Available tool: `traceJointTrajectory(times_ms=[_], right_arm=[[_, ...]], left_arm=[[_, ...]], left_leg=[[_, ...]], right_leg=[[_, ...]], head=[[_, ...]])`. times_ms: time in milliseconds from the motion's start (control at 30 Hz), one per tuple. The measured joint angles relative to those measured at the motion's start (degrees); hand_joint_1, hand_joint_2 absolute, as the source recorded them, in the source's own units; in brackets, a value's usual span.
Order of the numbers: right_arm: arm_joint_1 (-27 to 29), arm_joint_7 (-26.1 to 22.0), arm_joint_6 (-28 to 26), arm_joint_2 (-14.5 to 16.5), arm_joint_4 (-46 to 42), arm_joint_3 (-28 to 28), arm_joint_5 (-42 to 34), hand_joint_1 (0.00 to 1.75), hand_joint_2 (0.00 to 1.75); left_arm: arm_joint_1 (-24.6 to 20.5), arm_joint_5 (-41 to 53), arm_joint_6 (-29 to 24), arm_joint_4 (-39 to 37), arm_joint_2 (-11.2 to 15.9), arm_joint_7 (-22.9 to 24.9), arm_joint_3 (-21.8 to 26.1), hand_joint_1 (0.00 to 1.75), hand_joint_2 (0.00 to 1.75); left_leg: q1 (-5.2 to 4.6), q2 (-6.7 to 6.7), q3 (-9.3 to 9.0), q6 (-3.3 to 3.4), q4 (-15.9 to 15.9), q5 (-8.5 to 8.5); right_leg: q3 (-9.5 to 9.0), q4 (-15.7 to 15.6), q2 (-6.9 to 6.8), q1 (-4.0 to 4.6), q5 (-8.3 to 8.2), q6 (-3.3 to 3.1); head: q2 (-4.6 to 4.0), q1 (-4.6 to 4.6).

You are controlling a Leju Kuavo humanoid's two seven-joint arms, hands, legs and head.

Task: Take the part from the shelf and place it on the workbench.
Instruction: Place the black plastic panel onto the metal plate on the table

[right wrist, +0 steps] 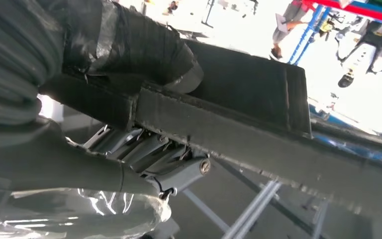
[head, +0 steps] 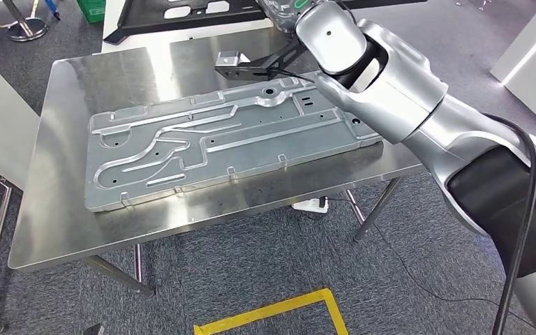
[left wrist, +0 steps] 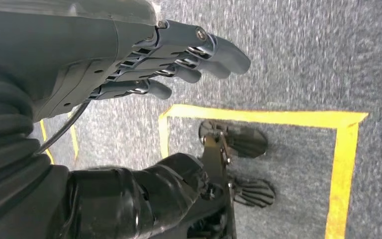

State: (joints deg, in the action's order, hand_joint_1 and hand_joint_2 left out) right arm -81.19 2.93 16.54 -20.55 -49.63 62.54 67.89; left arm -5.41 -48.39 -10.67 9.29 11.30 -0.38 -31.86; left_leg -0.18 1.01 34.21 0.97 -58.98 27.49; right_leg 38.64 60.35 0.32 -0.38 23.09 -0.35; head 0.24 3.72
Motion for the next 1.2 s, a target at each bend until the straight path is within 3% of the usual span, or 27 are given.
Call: traceJointTrajectory(times_ms=[67,100,200,233,267,333,400,567,633,700,733,767,800,833,900,1000,1100,1133,1200], right_arm=[[-0.01,0.03,-0.02,0.01,0.04,-0.02,0.0,1.75,1.75],[-0.05,0.04,-0.04,0.02,0.04,-0.02,0.0,1.75,1.75],[0.19,0.05,-0.21,0.29,0.08,-0.01,0.0,1.75,1.75],[0.46,0.09,-0.31,0.44,0.1,-0.01,0.0,1.75,1.75],[0.78,0.2,-0.46,0.61,0.12,-0.01,0.0,1.75,1.75],[1.25,0.57,-0.89,1.02,0.13,-0.01,0.0,1.75,1.75],[1.34,0.96,-1.45,1.39,0.15,-0.02,0.0,1.75,1.75],[1.94,1.26,-2.16,1.87,0.38,-0.04,-0.12,1.75,1.75],[2.19,1.55,-2.81,1.93,0.52,-0.11,-0.34,1.75,1.75],[2.89,1.79,-3.71,2.01,0.75,-0.24,-0.5,1.75,1.75],[3.43,1.83,-4.09,2.01,0.95,-0.31,-0.55,1.75,1.75],[3.95,1.83,-4.34,2.01,1.17,-0.36,-0.58,1.75,1.75],[4.35,1.84,-4.58,2.01,1.39,-0.4,-0.62,1.75,1.75],[4.61,1.84,-4.84,2.01,1.58,-0.46,-0.68,1.75,1.75],[4.95,1.92,-5.68,2.17,1.92,-0.75,-0.9,1.75,1.75],[5.9,2.1,-6.71,2.7,2.41,-1.2,-1.35,1.75,1.75],[7.23,2.46,-7.58,3.25,2.98,-1.76,-2.03,1.75,1.75],[7.65,2.6,-8.03,3.57,3.19,-2.09,-2.26,1.75,1.75],[8.47,2.79,-8.8,4.12,3.58,-2.65,-2.57,1.75,1.75]], left_arm=[[0.07,0.01,0.0,0.0,-0.05,0.0,-0.03,0.0,1.75],[0.03,0.02,0.0,0.0,-0.05,-0.01,-0.04,0.0,1.75],[-0.06,0.03,0.09,0.0,-0.1,0.07,-0.05,0.0,1.75],[-0.02,0.04,0.16,0.0,-0.13,0.13,-0.07,0.0,1.75],[0.0,0.06,0.21,0.0,-0.15,0.19,-0.08,0.0,1.75],[-0.03,0.11,0.29,0.0,-0.12,0.26,-0.09,0.0,1.75],[-0.24,0.13,0.31,0.0,-0.05,0.29,-0.1,0.0,1.75],[-0.43,0.21,0.31,0.0,0.02,0.36,-0.14,0.0,1.75],[-0.57,0.28,0.31,0.0,0.05,0.36,-0.14,0.0,1.75],[-0.83,0.31,0.31,0.0,0.08,0.43,-0.14,0.0,1.75],[-0.88,0.31,0.3,0.0,0.09,0.5,-0.14,0.0,1.75],[-0.89,0.34,0.28,0.0,0.09,0.57,-0.16,0.0,1.75],[-0.88,0.38,0.27,0.0,0.09,0.64,-0.19,0.0,1.75],[-0.9,0.43,0.25,0.0,0.09,0.68,-0.22,0.0,1.75],[-1.1,0.6,0.21,0.0,0.12,0.74,-0.31,0.0,1.75],[-1.44,0.97,0.18,0.0,0.22,0.84,-0.53,0.0,1.75],[-1.52,1.11,0.18,0.0,0.22,0.85,-0.94,0.0,1.75],[-1.62,1.13,0.17,0.0,0.21,0.84,-1.02,0.0,1.75],[-1.84,1.14,0.19,0.0,0.19,0.83,-1.11,0.0,1.75]], left_leg=[[0.08,-0.15,0.51,-0.56,-1.25,0.91],[0.17,-0.26,1.66,-0.87,-3.46,1.91],[0.5,-0.54,7.82,-1.64,-13.6,4.5],[0.6,-0.58,9.21,-1.79,-15.05,4.03],[0.68,-0.63,9.54,-1.85,-14.33,2.5],[0.76,-0.73,7.25,-1.69,-7.42,-2.29],[0.53,-0.78,4.31,-1.24,-0.95,-4.85],[0.36,-0.71,2.66,0.24,1.53,-4.27],[0.47,-0.74,1.95,0.87,1.97,-4.12],[0.33,-0.68,1.41,1.32,1.89,-3.62],[0.26,-0.61,1.08,1.4,1.81,-3.31],[0.23,-0.51,0.72,1.39,1.67,-2.94],[0.22,-0.38,0.38,1.3,1.44,-2.52],[0.22,-0.26,0.11,1.16,1.1,-2.04],[0.07,-0.08,0.06,0.74,0.34,-1.15],[0.01,0.05,0.33,0.01,0.07,-0.67],[0.08,-0.17,0.97,-0.81,-1.49,0.61],[0.15,-0.31,2.16,-1.11,-3.94,1.79],[0.28,-0.52,6.26,-1.58,-11.35,4.41]], right_leg=[[-0.59,-0.68,-0.08,-0.18,0.08,-0.52],[-0.96,-0.94,-0.13,-0.3,0.15,-0.75],[-1.75,-1.08,-0.16,-0.28,0.69,-1.19],[-2.08,-1.08,-0.14,-0.26,0.95,-1.21],[-2.48,-1.07,-0.12,-0.26,1.24,-1.17],[-3.49,-1.08,-0.09,-0.26,1.93,-0.98],[-4.03,-1.12,-0.03,-0.16,2.45,-0.56],[-3.77,-0.49,-0.06,-0.17,3.43,0.93],[-1.11,4.7,-0.09,-0.18,5.71,1.13],[3.31,12.32,-0.08,-0.16,8.16,1.15],[4.96,14.59,-0.09,-0.16,8.2,1.14],[5.65,14.75,-0.09,-0.16,7.12,1.08],[5.19,12.58,-0.09,-0.16,4.98,0.96],[3.82,8.71,-0.09,-0.15,2.35,0.79],[1.02,2.09,-0.03,-0.03,-0.43,0.38],[0.04,-0.14,0.12,0.28,-0.28,-0.16],[-0.61,-0.82,0.11,-0.02,-0.23,-0.84],[-0.89,-1.03,0.09,-0.13,-0.17,-1.03],[-1.23,-1.11,0.11,-0.13,0.11,-1.37]], head=[[0.0,-0.01],[0.0,-0.06],[0.0,-0.2],[0.0,-0.22],[0.0,-0.21],[0.0,-0.21],[0.0,-0.2],[0.0,-0.09],[0.0,0.04],[0.0,0.11],[0.0,0.12],[0.0,0.12],[0.0,0.12],[0.0,0.13],[0.0,0.11],[0.0,0.12],[0.0,0.02],[0.0,-0.06],[0.0,-0.19]])
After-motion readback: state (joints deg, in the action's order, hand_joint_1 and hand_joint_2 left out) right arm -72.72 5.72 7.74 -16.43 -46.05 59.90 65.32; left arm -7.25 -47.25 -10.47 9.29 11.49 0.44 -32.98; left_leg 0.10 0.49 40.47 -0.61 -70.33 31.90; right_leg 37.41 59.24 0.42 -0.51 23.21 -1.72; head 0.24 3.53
